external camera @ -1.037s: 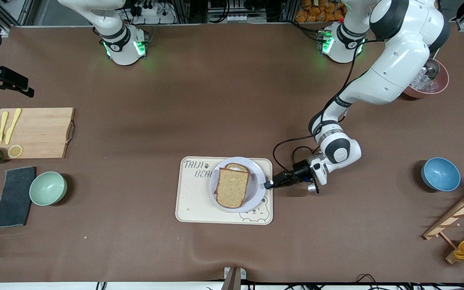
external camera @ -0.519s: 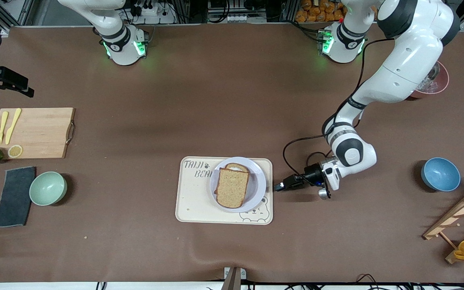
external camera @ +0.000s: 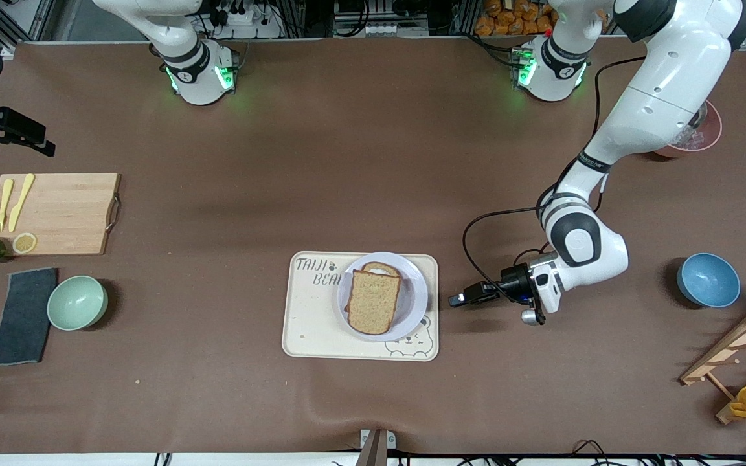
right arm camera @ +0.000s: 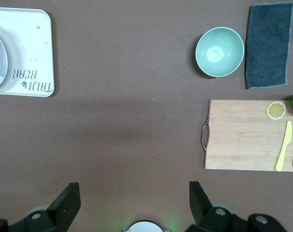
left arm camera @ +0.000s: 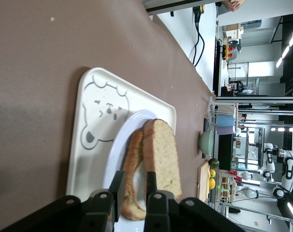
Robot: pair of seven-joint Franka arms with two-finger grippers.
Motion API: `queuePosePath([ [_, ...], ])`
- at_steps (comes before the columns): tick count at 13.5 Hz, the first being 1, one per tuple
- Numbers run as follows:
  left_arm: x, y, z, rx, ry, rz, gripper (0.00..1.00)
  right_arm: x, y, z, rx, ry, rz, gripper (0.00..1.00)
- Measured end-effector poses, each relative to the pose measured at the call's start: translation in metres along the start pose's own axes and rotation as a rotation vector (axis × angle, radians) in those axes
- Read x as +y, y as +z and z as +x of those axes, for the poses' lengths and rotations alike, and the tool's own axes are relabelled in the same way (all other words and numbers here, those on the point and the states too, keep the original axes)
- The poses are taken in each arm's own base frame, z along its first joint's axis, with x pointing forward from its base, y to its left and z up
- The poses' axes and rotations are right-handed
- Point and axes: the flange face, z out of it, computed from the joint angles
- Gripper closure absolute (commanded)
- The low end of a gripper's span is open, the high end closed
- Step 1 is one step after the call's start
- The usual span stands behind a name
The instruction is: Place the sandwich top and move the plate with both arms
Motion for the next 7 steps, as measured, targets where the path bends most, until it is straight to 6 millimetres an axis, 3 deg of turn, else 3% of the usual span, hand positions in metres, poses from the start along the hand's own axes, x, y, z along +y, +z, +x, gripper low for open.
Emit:
queuePosePath([
  [5, 0.057, -0.025, 0.011, -0.025, 0.028, 0.082, 0.76, 0.0, 0.001, 0.0, -0.003, 0.0, 0.0, 0.0],
  [7, 0.081, -0.045, 0.018, -0.033, 0.039, 0.161, 0.76, 0.0, 0.001, 0.0, -0.003, 0.0, 0.0, 0.0],
])
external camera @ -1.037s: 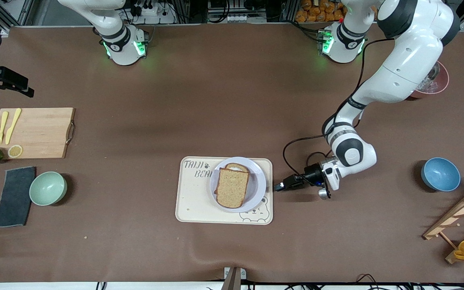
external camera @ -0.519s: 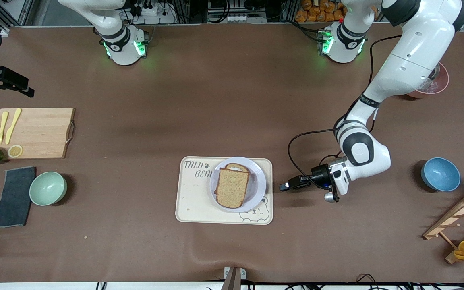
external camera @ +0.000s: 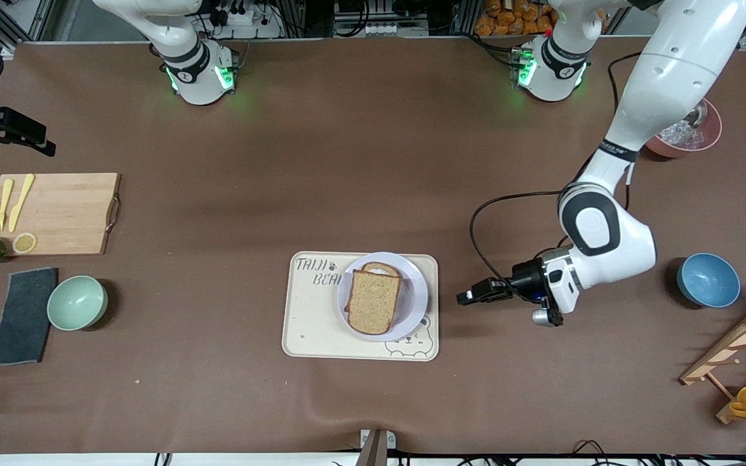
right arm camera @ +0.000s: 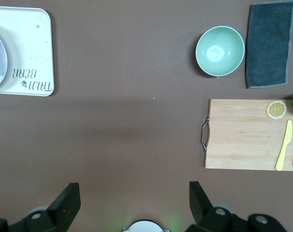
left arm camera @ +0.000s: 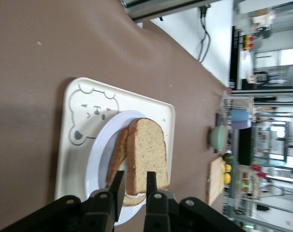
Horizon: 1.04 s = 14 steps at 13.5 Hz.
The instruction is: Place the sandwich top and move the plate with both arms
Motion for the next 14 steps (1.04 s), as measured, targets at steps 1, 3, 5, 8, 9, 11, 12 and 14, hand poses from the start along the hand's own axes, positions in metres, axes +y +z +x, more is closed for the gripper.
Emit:
queuePosePath([
  [1, 0.007, -0.017, 0.006, -0.007, 0.008, 0.039, 0.76, 0.0, 0.0, 0.0, 0.0, 0.0, 0.0, 0.0],
  [3, 0.013, -0.055, 0.017, -0.045, 0.027, 0.1, 0.77, 0.0, 0.0, 0.0, 0.0, 0.0, 0.0, 0.0],
  [5, 0.02, -0.089, 0.026, -0.103, 0.042, 0.19, 0.79, 0.0, 0.0, 0.0, 0.0, 0.0, 0.0, 0.0],
  [8, 0.056, -0.116, 0.033, -0.174, 0.111, 0.413, 0.82, 0.0, 0.0, 0.0, -0.001, 0.0, 0.0, 0.0],
  [9, 0.07, -0.122, 0.031, -0.201, 0.142, 0.495, 0.84, 0.0, 0.0, 0.0, -0.001, 0.0, 0.0, 0.0],
  [11, 0.094, -0.138, 0.022, -0.254, 0.197, 0.63, 0.86, 0.0, 0.001, 0.0, -0.001, 0.0, 0.0, 0.0],
  [12, 0.105, -0.149, 0.017, -0.267, 0.214, 0.668, 0.85, 0.0, 0.001, 0.0, -0.002, 0.0, 0.0, 0.0],
  [14, 0.127, -0.178, 0.006, -0.289, 0.227, 0.733, 0.73, 0.0, 0.001, 0.0, -0.002, 0.0, 0.0, 0.0],
])
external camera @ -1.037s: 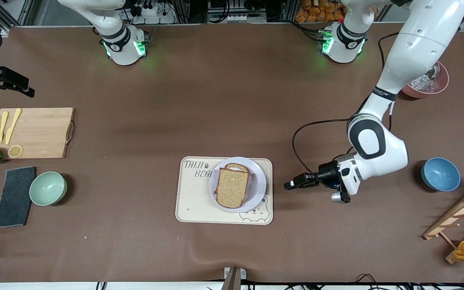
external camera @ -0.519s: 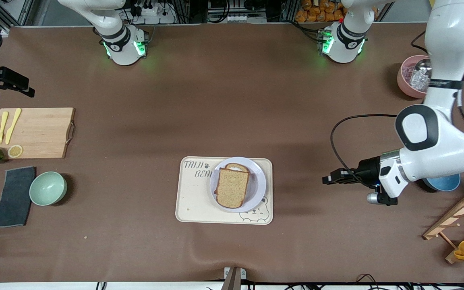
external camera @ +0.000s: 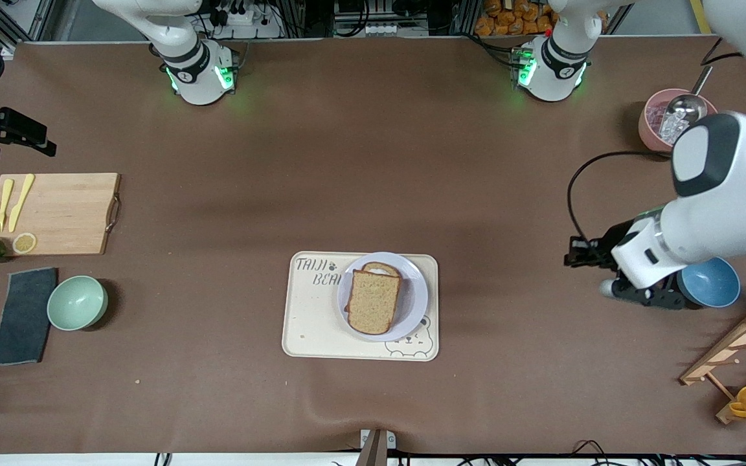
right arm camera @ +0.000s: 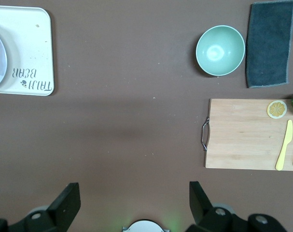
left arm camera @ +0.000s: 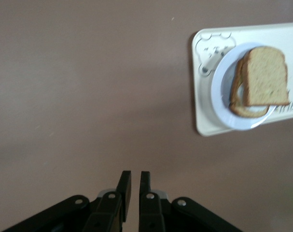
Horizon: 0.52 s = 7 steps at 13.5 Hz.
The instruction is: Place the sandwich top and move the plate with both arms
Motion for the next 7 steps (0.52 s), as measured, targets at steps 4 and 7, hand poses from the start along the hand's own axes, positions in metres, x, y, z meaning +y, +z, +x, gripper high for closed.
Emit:
queuePosePath([
  [4, -0.024, -0.048, -0.028, -0.05, -0.032, 0.108, 0.42, 0.0, 0.001, 0.0, -0.004, 0.0, 0.0, 0.0],
  [7, -0.053, -0.057, -0.035, -0.068, -0.077, 0.129, 0.19, 0.0, 0.002, 0.0, -0.005, 0.0, 0.0, 0.0],
])
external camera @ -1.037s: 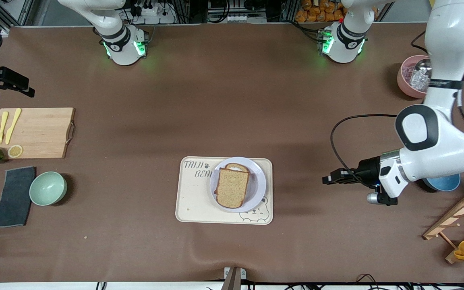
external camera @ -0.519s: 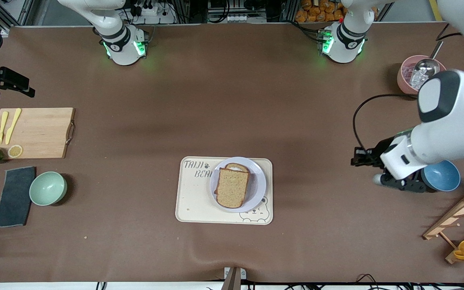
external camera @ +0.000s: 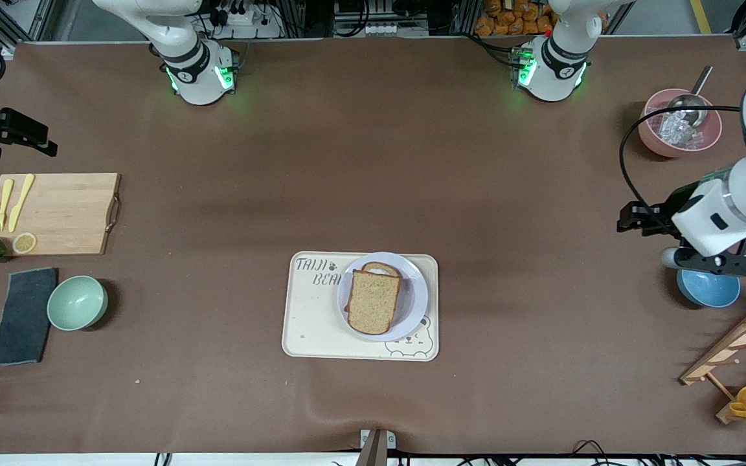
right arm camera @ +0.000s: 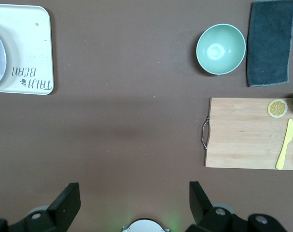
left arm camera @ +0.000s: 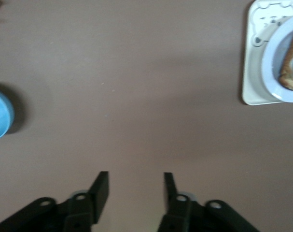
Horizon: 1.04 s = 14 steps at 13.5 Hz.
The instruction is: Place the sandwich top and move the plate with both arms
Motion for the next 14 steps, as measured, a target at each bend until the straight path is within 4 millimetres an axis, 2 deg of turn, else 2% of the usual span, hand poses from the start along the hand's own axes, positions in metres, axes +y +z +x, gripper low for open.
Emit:
queuePosePath([
  [1, -0.01, -0.004, -0.002, 0.004, -0.015, 0.002, 0.04, 0.0, 0.0, 0.0, 0.0, 0.0, 0.0, 0.0],
  [2, -0.019, -0.009, -0.004, 0.012, -0.03, 0.004, 0.0, 0.0, 0.0, 0.0, 0.0, 0.0, 0.0, 0.0],
  [4, -0.027, -0.024, -0.011, 0.035, -0.044, 0.011, 0.0, 0.0, 0.0, 0.0, -0.001, 0.0, 0.0, 0.0],
  [7, -0.017, -0.051, -0.029, 0.066, -0.039, 0.033, 0.0, 0.0, 0.001, 0.0, -0.002, 0.0, 0.0, 0.0],
  [14, -0.002, -0.086, -0.064, 0.095, -0.058, 0.102, 0.0, 0.0, 0.001, 0.0, -0.002, 0.0, 0.0, 0.0],
])
